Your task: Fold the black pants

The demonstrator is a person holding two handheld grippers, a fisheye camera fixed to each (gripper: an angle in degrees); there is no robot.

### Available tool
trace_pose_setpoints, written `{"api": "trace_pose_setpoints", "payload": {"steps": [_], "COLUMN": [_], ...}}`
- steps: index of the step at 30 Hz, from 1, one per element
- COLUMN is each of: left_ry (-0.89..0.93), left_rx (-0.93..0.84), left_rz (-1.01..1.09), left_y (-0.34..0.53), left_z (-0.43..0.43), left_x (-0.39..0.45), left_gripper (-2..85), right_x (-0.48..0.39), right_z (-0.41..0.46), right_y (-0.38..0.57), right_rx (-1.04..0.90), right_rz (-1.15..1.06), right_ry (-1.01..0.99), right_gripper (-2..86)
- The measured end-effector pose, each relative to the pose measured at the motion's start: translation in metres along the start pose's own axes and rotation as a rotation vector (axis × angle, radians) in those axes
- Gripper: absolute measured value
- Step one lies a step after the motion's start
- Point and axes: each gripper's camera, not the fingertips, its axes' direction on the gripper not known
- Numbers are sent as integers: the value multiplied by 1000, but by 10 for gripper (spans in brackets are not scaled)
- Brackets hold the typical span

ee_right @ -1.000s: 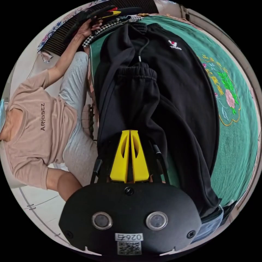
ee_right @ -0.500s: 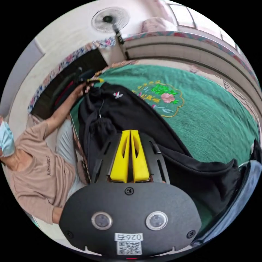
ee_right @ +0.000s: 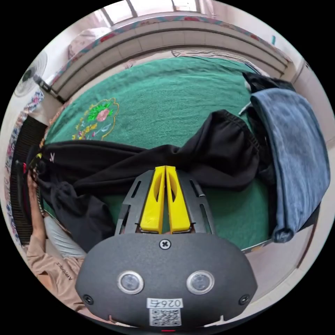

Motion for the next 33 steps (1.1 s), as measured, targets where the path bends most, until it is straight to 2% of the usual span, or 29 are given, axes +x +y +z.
{"api": "trace_pose_setpoints", "payload": {"steps": [2, 4, 7, 9, 13, 14, 16, 18, 22, 23, 24, 28, 31, 33], "left_ry": [-7, -26, -13, -6, -37, -46, -44, -15, 37, 42, 54, 67, 83, 88], "left_rx": [-4, -24, 3, 17, -2, -2, 3, 24, 63, 65, 57, 44, 48, 51], "left_rz": [-32, -32, -60, -66, -22, -10, -3, -22, -56, -64, -71, -93, -106, -116], "left_y": [18, 32, 52, 61, 69, 73, 79, 88, 104, 107, 110, 117, 124, 129], "left_z": [-6, -8, -12, -9, -1, 1, 2, -2, -16, -17, -16, -9, -8, -9], "left_x": [-8, -11, -16, -18, -17, -17, -19, -28, -43, -48, -53, -64, -71, -75], "left_gripper": [60, 61, 62, 62, 62, 62, 62, 62, 61, 61, 61, 61, 61, 61], "right_x": [8, 9, 5, -1, -7, -6, 0, 7, 39, 44, 54, 90, 98, 86], "right_z": [-20, -49, -71, -75, -71, -67, -42, -46, -153, -165, -180, -167, -181, -194], "right_y": [6, 17, 20, 10, -26, -31, -52, -51, 33, 51, 84, 154, 184, 180], "right_rx": [43, 181, 356, 391, 350, 330, 155, 138, 518, 541, 543, 267, 357, 436], "right_rz": [87, 180, 194, 194, 249, 247, 197, 203, 208, 209, 206, 291, 392, 359], "right_ry": [107, 196, 3, -55, 22, 0, -125, -127, -397, -411, -402, -230, -62, -28], "right_gripper": [-11, -8, 5, 40, 128, 124, 5, -7, -12, -12, -10, 14, 24, 23]}}
